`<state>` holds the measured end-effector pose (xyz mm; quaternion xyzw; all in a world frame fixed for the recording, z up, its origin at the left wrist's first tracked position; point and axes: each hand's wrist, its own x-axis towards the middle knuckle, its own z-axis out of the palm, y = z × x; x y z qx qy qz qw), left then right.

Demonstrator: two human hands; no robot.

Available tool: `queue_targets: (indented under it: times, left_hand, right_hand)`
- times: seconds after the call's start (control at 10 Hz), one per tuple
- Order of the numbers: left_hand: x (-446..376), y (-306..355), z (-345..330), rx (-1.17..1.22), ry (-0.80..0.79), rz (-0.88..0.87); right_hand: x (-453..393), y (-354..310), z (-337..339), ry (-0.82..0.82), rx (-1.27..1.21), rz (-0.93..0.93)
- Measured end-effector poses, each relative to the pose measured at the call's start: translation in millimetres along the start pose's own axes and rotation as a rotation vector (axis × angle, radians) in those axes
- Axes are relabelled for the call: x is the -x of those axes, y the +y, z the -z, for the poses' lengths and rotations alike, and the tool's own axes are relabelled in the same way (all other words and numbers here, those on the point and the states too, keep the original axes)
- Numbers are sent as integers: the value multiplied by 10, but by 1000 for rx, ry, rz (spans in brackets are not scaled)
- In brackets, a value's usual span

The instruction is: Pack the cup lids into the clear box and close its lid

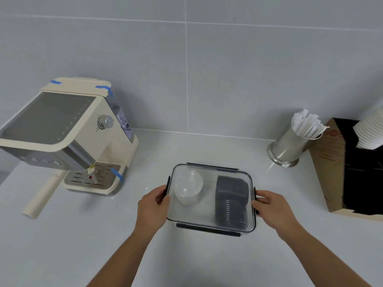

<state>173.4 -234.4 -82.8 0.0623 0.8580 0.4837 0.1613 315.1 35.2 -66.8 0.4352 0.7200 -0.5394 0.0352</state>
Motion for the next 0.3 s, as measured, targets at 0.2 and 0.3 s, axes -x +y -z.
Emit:
queue_targets:
  times: [0.2, 0.3]
  left_hand:
    - [-44, -13, 42, 13, -16, 58]
    - [-139, 113, 116, 13, 1, 78]
  right_hand:
    - [38, -48, 54, 5, 48, 14]
    - [-3, -211, 205, 19, -113, 41]
